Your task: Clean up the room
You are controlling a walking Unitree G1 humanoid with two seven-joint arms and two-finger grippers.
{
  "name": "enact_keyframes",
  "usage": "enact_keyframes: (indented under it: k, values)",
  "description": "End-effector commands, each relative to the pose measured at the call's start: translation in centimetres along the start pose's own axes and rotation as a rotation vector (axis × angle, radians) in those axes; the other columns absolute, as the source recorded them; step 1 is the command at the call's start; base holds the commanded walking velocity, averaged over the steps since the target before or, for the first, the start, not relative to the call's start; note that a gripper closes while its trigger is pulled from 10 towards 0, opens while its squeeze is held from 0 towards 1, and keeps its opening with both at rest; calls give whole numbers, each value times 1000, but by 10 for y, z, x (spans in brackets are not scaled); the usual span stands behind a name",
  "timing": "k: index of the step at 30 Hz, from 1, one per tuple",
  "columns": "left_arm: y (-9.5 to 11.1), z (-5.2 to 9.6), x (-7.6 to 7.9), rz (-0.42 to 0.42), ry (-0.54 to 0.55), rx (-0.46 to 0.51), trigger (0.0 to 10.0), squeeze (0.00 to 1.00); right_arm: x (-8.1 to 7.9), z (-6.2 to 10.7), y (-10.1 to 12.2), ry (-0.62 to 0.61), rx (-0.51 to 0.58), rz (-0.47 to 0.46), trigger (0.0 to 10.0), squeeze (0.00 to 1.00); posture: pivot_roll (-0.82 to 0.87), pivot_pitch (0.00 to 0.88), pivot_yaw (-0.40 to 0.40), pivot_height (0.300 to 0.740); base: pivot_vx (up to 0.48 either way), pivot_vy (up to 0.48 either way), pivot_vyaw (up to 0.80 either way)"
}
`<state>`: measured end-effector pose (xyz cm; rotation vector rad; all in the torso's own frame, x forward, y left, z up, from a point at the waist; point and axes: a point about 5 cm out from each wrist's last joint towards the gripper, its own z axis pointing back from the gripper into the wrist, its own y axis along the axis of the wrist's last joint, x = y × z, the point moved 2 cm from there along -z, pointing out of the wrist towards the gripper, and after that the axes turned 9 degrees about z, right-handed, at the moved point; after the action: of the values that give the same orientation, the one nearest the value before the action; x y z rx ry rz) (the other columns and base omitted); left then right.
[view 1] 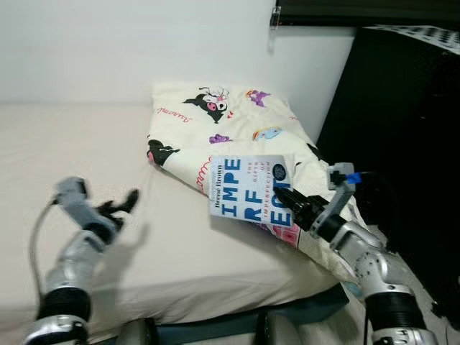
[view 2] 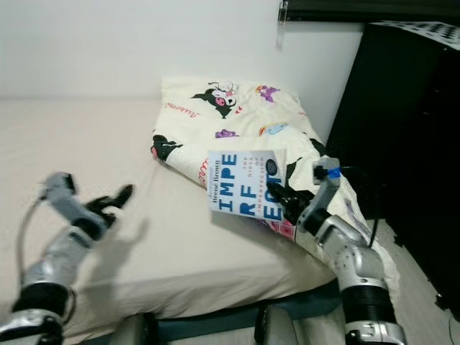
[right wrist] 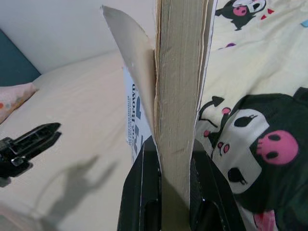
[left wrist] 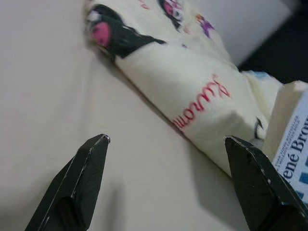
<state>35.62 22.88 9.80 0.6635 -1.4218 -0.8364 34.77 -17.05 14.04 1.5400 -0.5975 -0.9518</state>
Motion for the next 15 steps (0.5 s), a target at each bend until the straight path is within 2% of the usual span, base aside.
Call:
enact_keyframes:
  k: [1,9,12,14,15]
  values:
    - [-4,-2,1,-36,4,-1,10000,0,1,-1,6,-5,34,20,0,0,30,0,-79,578,0,0,0]
    - [-20,-2,1,-67,31,-37,10000,0,3,-2,-6,-22,9,11,0,0,27,0,-74,603,0,0,0]
    - [-27,1,-6,-71,63,-58,10000,0,5,-1,-11,-33,-1,6,0,0,25,0,-71,613,0,0,0]
    - [-38,9,-19,-76,124,-92,10000,0,7,0,-17,-44,-14,-1,0,0,26,0,-71,622,0,0,0]
    - [-38,9,-19,-76,124,-92,10000,0,7,0,-17,-44,-14,-1,0,0,26,0,-71,622,0,0,0]
